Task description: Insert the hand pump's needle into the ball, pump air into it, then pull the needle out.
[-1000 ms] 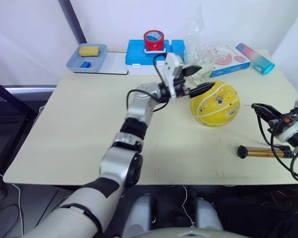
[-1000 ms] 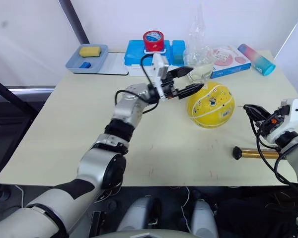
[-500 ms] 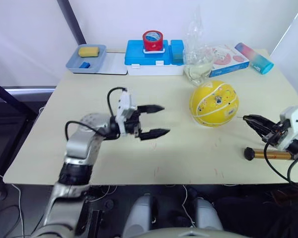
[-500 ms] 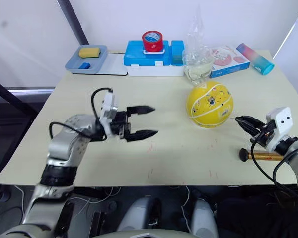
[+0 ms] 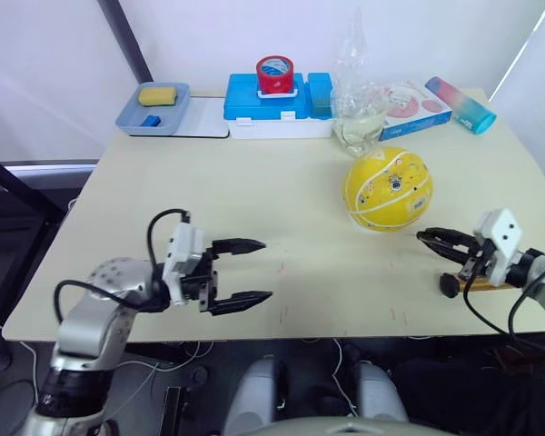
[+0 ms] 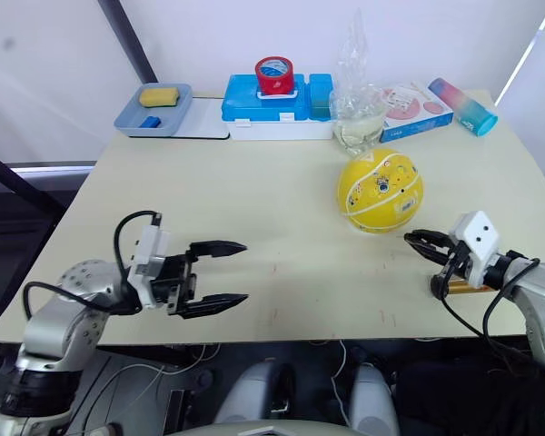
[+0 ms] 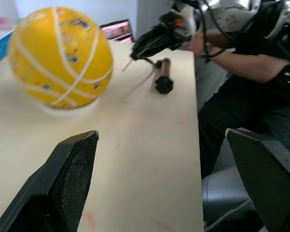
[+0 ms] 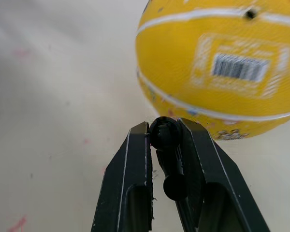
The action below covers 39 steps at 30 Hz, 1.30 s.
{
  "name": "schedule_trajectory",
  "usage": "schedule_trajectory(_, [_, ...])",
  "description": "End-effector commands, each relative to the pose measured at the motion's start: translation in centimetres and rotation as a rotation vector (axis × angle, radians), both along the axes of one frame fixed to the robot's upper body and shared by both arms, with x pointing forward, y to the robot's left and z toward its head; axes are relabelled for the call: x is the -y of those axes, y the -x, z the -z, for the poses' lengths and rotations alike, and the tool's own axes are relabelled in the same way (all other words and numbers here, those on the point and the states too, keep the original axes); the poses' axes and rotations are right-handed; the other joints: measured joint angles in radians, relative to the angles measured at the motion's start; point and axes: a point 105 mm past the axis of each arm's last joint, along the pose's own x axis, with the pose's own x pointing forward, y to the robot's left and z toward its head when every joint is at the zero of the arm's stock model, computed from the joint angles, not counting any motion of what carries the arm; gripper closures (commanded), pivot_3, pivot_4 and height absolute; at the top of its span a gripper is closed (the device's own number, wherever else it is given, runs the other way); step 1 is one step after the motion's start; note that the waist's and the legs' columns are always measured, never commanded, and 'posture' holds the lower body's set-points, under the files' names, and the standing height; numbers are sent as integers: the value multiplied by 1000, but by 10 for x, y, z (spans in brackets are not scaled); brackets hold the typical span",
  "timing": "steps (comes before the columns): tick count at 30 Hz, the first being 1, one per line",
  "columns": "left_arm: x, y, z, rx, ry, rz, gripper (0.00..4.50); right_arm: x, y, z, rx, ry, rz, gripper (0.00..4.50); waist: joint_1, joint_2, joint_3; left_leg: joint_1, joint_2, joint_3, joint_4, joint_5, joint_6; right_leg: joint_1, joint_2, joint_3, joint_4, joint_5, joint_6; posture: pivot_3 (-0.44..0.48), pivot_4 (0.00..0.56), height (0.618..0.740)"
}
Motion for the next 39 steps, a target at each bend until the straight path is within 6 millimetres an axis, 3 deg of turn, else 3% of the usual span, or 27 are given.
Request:
schedule_trajectory(1, [-4, 3, -9, 63, 1, -1, 0, 0, -2, -4, 44, 36, -9, 4198, 6, 0, 0, 0, 0, 0, 0, 1, -1, 0, 0, 0, 1, 0, -1, 0, 150, 739])
schedule_trajectory(8, [-3, 2, -9, 77, 6, -14, 0, 2, -6, 4, 17, 60, -6, 4198, 2, 0, 0, 0, 0, 0, 0, 1, -2, -1, 0, 0, 2, -1, -1, 0, 150, 739])
schedule_trajectory(9, [-3, 2, -9, 76, 7, -16, 0, 2, -6, 4, 15, 65, -7, 3168, 2, 0, 0, 0, 1, 0, 0, 1, -2, -1, 1, 0, 2, -1, -2, 0, 150, 739])
schedule_trajectory(15, [-7, 0, -4, 66, 5, -44, 0, 7, -4, -7, 41, -6, 33, 144, 4, 0, 0, 0, 1, 1, 0, 1, -2, -1, 1, 0, 2, -1, -2, 0, 150, 739])
schedule_trajectory(20, [-14, -6, 4, 46, 2, -120, 0, 23, 1, -18, 71, -106, 81, 61, 4, 0, 0, 0, 1, 1, 0, 1, -2, -1, 1, 0, 2, -1, -2, 0, 150, 739])
schedule_trajectory(24, [-30, -10, 10, 16, 37, -236, 0, 57, 3, -22, 94, -168, 213, 61, 4, 0, 0, 0, 1, 0, 0, 1, -2, -1, 1, 0, 2, -1, -2, 0, 150, 739])
schedule_trajectory(30, [-39, -9, 21, -4, 48, -317, 0, 97, 6, -7, 71, -184, 355, 61, 3, 0, 0, 0, 1, 1, 0, 1, -2, -1, 1, 0, 2, -1, -2, 0, 150, 739])
schedule_trajectory(34, [-51, -10, 30, -17, 41, -405, 0, 135, 7, 2, 88, -216, 497, 61, 1, 0, 0, 0, 1, 1, -1, 1, -2, -1, 1, 0, 2, -1, -2, 0, 150, 739])
schedule_trajectory(39, [-61, -10, 41, -24, 15, -463, 0, 165, 13, 16, 35, -200, 578, 61, 1, 0, 0, 1, 1, 1, -1, 0, 0, -1, 1, 0, 2, -1, -2, 0, 150, 739])
